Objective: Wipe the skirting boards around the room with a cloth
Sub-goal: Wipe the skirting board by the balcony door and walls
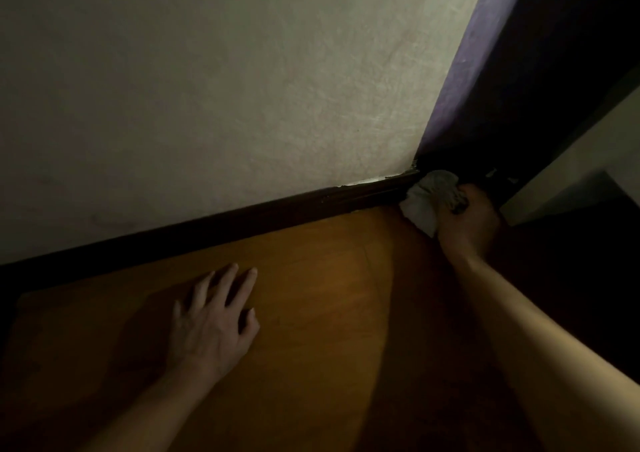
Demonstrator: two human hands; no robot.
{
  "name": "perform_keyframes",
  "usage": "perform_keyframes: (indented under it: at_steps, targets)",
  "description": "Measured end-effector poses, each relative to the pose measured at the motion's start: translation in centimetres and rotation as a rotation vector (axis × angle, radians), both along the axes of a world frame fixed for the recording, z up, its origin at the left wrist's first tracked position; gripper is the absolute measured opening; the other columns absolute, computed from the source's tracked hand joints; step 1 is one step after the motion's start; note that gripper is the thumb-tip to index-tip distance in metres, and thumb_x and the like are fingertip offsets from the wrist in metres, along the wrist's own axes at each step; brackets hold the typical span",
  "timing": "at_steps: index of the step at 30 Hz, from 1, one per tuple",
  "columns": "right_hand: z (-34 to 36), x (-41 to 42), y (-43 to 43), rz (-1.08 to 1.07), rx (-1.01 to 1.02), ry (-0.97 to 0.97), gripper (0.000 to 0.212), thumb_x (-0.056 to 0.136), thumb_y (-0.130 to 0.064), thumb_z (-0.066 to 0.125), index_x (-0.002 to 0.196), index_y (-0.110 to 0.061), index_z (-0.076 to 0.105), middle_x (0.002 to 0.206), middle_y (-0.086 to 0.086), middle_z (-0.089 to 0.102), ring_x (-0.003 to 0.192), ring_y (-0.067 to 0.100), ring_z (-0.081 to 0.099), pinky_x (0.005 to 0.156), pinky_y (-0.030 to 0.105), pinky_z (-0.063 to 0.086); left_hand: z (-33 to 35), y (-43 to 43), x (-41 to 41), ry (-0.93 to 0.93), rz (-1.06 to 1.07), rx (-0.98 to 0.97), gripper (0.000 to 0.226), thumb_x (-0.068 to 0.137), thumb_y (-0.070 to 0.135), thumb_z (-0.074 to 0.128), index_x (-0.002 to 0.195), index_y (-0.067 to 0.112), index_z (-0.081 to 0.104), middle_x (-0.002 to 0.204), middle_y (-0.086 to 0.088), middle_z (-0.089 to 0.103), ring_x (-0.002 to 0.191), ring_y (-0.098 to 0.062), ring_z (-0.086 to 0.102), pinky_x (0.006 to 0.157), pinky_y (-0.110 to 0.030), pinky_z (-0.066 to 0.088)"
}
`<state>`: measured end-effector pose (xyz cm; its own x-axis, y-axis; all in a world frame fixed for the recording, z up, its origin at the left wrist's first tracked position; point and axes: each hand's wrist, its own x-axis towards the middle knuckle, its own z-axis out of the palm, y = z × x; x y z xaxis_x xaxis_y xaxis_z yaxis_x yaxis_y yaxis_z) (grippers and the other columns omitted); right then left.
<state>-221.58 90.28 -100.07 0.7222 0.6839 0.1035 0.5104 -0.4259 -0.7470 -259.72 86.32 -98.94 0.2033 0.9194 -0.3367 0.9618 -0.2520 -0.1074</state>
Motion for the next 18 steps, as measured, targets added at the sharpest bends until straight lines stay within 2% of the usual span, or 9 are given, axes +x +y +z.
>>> perform_keyframes:
  at_steps: [2, 4, 6, 8, 10, 12, 14, 18]
  targets:
    - [0.4, -1.4, -0.9, -0.003, 0.031, 0.157, 0.024, 0.089, -0.022, 0.066, 0.11, -0.011, 0.064, 0.107, 0.008, 0.065, 0.1, 0.029, 0.062, 0.08, 0.032, 0.046, 0.7, 0.1, 0.4, -0.045, 0.017, 0.013, 0.067, 0.098, 0.063, 0.021, 0.156, 0.047, -0.009, 0.168, 0.01, -0.001, 0.152, -0.022, 0.01, 0.118, -0.052, 0.025]
    - [1.3, -3.9, -1.9, 0.02, 0.117, 0.419, 0.032, 0.089, -0.026, 0.07, 0.118, -0.016, 0.062, 0.112, -0.002, 0.065, 0.101, 0.017, 0.065, 0.085, 0.033, 0.052, 1.5, 0.0, 0.8, -0.085, 0.009, 0.06, 0.069, 0.096, 0.067, 0.022, 0.157, 0.046, -0.002, 0.167, 0.009, 0.006, 0.151, -0.021, 0.014, 0.119, -0.05, 0.024]
    - [2.1, -6.7, -2.6, 0.03, 0.175, 0.573, 0.024, 0.087, -0.031, 0.071, 0.109, -0.03, 0.062, 0.105, -0.009, 0.069, 0.093, 0.005, 0.067, 0.079, 0.026, 0.055, 2.3, -0.3, 1.4, -0.13, 0.002, 0.094, 0.071, 0.094, 0.068, 0.025, 0.158, 0.046, 0.004, 0.166, 0.009, 0.012, 0.15, -0.022, 0.018, 0.118, -0.048, 0.025]
    - [2.9, -8.9, -2.8, 0.024, 0.199, 0.651, 0.021, 0.086, -0.032, 0.072, 0.104, -0.033, 0.062, 0.101, -0.008, 0.07, 0.088, 0.004, 0.069, 0.071, 0.021, 0.054, 3.0, -0.5, 2.0, -0.195, 0.003, 0.112, 0.072, 0.092, 0.068, 0.029, 0.157, 0.045, 0.009, 0.165, 0.009, 0.016, 0.148, -0.024, 0.021, 0.118, -0.047, 0.027]
    - [4.0, -10.6, -2.7, 0.024, 0.213, 0.707, 0.025, 0.085, -0.031, 0.075, 0.107, -0.026, 0.065, 0.1, -0.004, 0.072, 0.085, 0.004, 0.07, 0.067, 0.019, 0.054, 4.2, -0.3, 2.3, -0.28, 0.022, 0.118, 0.072, 0.091, 0.067, 0.032, 0.157, 0.044, 0.012, 0.164, 0.007, 0.02, 0.147, -0.026, 0.023, 0.116, -0.048, 0.033]
    - [5.3, -12.1, -2.6, 0.056, 0.205, 0.735, 0.026, 0.084, -0.032, 0.075, 0.108, -0.024, 0.066, 0.1, -0.002, 0.073, 0.088, 0.008, 0.071, 0.072, 0.025, 0.057, 6.2, 0.0, 2.4, -0.35, 0.02, 0.184, 0.072, 0.089, 0.066, 0.035, 0.156, 0.039, 0.026, 0.16, 0.002, 0.032, 0.142, -0.029, 0.034, 0.11, -0.051, 0.04]
    - [7.5, -13.6, -2.7, 0.082, 0.214, 0.793, 0.021, 0.084, -0.032, 0.076, 0.103, -0.026, 0.069, 0.096, -0.001, 0.074, 0.086, 0.012, 0.072, 0.066, 0.027, 0.058, 9.0, 0.4, 2.2, -0.35, -0.008, 0.28, 0.072, 0.087, 0.064, 0.039, 0.152, 0.033, 0.039, 0.153, -0.002, 0.044, 0.135, -0.029, 0.044, 0.109, -0.054, 0.04]
    - [14.6, -16.0, -3.4, 0.073, 0.22, 0.874, 0.022, 0.082, -0.034, 0.078, 0.1, -0.023, 0.072, 0.088, 0.0, 0.075, 0.08, 0.014, 0.073, 0.056, 0.027, 0.057, 17.2, 1.2, 1.8, -0.345, -0.016, 0.335, 0.072, 0.088, 0.065, 0.04, 0.153, 0.032, 0.039, 0.15, -0.004, 0.049, 0.132, -0.028, 0.048, 0.107, -0.053, 0.04]
